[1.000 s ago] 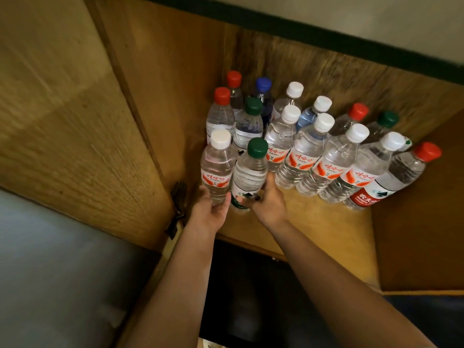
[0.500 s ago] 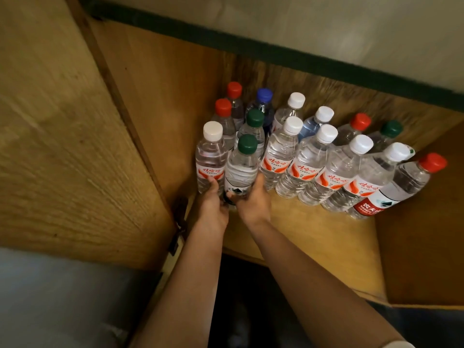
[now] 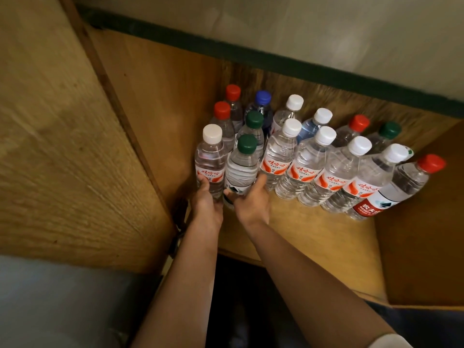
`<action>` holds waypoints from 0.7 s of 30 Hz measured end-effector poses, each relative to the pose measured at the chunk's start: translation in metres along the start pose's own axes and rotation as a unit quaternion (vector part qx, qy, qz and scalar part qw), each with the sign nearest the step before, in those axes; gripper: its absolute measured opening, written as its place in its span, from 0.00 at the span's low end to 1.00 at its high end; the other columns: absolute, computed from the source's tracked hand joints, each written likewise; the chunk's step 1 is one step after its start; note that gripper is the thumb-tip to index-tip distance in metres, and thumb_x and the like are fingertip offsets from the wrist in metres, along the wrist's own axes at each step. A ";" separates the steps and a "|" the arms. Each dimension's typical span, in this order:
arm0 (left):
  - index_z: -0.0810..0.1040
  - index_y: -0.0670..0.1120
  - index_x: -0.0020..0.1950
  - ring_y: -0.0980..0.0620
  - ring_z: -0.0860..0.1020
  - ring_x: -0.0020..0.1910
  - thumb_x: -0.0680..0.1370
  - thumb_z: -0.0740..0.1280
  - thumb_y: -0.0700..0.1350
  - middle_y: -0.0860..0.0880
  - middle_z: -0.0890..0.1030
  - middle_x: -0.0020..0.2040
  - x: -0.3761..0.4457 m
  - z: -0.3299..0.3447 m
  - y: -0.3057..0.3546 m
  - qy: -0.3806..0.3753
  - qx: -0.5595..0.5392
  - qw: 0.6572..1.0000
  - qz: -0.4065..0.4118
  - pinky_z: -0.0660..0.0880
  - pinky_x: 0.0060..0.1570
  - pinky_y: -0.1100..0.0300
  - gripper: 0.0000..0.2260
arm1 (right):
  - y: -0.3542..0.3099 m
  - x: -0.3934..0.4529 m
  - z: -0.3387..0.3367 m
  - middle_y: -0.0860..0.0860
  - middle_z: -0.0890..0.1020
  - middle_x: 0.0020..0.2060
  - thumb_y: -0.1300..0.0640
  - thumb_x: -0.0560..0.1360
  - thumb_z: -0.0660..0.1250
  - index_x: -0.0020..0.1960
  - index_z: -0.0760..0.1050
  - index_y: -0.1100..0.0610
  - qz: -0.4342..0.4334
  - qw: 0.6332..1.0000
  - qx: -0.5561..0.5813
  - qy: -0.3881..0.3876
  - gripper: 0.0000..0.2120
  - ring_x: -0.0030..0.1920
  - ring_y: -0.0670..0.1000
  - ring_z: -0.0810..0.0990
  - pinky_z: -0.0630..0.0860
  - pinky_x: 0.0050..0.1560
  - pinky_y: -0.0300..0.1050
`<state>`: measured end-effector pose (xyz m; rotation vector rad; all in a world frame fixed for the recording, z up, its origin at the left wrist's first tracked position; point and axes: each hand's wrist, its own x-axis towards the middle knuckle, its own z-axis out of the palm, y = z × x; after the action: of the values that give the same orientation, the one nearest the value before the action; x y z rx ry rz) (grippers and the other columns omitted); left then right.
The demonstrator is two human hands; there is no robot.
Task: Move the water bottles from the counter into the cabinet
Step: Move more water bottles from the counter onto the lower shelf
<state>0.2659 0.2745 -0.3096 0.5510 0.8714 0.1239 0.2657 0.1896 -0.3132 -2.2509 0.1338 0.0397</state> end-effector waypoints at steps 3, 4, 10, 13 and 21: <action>0.67 0.40 0.69 0.42 0.75 0.62 0.79 0.59 0.53 0.39 0.75 0.64 0.000 -0.001 0.001 -0.004 0.009 1.000 0.001 0.72 0.61 0.50 0.24 | 0.000 0.000 0.000 0.56 0.75 0.58 0.51 0.67 0.74 0.64 0.57 0.55 0.000 1.000 0.005 -0.002 0.34 0.58 0.59 0.76 0.73 0.54 0.52; 0.67 0.40 0.69 0.42 0.75 0.63 0.79 0.59 0.53 0.40 0.75 0.65 0.001 -0.001 0.002 -0.005 0.011 1.000 0.003 0.71 0.63 0.49 0.24 | 0.001 0.000 0.000 0.56 0.75 0.59 0.52 0.68 0.74 0.64 0.57 0.55 -0.003 1.000 0.011 -0.006 0.33 0.59 0.58 0.75 0.73 0.54 0.51; 0.67 0.41 0.69 0.44 0.75 0.62 0.78 0.59 0.54 0.41 0.75 0.65 -0.002 -0.004 0.001 -0.025 0.003 1.000 0.002 0.74 0.56 0.52 0.24 | 0.003 0.004 0.002 0.56 0.75 0.60 0.55 0.69 0.73 0.65 0.57 0.55 -0.012 0.999 0.024 -0.026 0.32 0.60 0.57 0.74 0.72 0.55 0.50; 0.67 0.42 0.69 0.45 0.76 0.60 0.79 0.59 0.54 0.41 0.76 0.64 -0.009 -0.007 -0.001 -0.050 0.000 0.999 -0.012 0.75 0.52 0.54 0.23 | 0.004 0.009 0.002 0.54 0.74 0.61 0.55 0.68 0.73 0.65 0.58 0.54 0.003 0.997 0.038 -0.061 0.33 0.62 0.56 0.74 0.72 0.57 0.50; 0.65 0.42 0.70 0.45 0.70 0.67 0.82 0.53 0.44 0.43 0.71 0.68 -0.045 -0.042 -0.054 -0.037 0.173 0.983 -0.055 0.66 0.65 0.51 0.17 | 0.064 -0.022 -0.053 0.50 0.71 0.64 0.53 0.68 0.73 0.71 0.59 0.52 0.058 0.965 0.113 -0.229 0.37 0.64 0.48 0.69 0.67 0.59 0.39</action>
<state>0.1989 0.2312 -0.3274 0.8244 0.8542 -0.1508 0.2354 0.1106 -0.3273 -1.9471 0.0185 0.5747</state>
